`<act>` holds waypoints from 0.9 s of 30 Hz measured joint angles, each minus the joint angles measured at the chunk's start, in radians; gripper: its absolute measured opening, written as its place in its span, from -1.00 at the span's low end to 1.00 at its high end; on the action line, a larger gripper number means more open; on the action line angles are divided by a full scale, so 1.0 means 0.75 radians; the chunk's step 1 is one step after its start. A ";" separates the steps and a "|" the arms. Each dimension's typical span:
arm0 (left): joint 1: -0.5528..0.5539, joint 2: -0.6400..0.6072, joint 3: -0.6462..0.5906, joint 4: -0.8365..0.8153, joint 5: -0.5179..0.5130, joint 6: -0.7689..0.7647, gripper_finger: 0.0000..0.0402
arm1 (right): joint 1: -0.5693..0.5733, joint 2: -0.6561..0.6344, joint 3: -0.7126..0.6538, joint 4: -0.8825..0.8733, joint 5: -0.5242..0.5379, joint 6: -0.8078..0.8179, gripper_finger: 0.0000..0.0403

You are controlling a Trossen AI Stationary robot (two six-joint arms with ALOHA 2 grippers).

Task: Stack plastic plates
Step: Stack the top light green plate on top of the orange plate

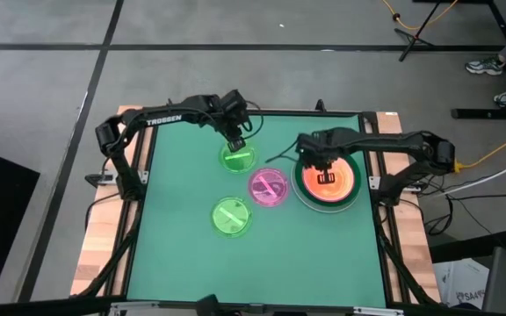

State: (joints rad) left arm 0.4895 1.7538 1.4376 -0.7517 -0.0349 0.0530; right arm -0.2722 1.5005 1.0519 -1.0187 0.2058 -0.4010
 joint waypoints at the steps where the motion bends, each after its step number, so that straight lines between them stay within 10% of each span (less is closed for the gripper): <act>1: 0.014 0.000 0.000 0.000 0.000 -0.007 -0.61 | 0.026 0.000 0.000 0.000 0.023 0.005 -0.69; 27: 0.228 0.000 -0.266 -0.032 0.027 -0.248 -0.61 | 0.311 0.000 0.000 0.155 0.130 -0.002 -0.69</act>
State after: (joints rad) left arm 0.6607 1.7538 1.2379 -0.7754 -0.0144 -0.1326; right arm -0.0387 1.5005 1.0519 -0.9028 0.3035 -0.4023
